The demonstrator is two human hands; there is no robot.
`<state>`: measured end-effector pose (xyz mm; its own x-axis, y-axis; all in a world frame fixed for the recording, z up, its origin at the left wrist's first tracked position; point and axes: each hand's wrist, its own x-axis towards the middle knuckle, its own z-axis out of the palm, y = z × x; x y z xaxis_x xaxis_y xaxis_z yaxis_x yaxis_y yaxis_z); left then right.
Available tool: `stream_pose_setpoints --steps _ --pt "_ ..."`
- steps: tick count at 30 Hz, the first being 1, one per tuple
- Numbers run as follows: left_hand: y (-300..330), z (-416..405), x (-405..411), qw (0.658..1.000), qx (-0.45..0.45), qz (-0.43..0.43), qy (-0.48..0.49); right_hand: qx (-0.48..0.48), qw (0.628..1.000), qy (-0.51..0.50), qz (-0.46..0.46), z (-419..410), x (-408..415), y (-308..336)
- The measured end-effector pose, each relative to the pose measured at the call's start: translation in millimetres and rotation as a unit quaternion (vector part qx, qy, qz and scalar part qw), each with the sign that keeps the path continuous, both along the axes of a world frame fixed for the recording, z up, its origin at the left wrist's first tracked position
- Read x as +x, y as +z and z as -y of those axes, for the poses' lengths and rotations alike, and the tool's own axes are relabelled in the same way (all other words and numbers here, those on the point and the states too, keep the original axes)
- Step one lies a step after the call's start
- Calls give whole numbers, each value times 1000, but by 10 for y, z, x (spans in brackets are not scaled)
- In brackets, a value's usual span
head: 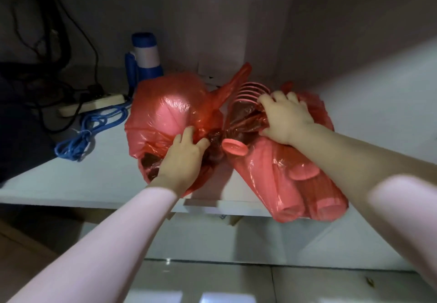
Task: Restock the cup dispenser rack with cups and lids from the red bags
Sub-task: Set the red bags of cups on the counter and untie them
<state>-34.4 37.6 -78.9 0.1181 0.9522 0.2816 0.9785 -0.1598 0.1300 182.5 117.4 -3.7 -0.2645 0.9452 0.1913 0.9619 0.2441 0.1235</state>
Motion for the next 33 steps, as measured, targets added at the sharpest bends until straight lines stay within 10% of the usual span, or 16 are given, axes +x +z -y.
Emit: stream_pose_setpoints --steps 33 --pt "2051 2928 915 970 214 13 -110 17 976 90 -198 3632 1308 1604"
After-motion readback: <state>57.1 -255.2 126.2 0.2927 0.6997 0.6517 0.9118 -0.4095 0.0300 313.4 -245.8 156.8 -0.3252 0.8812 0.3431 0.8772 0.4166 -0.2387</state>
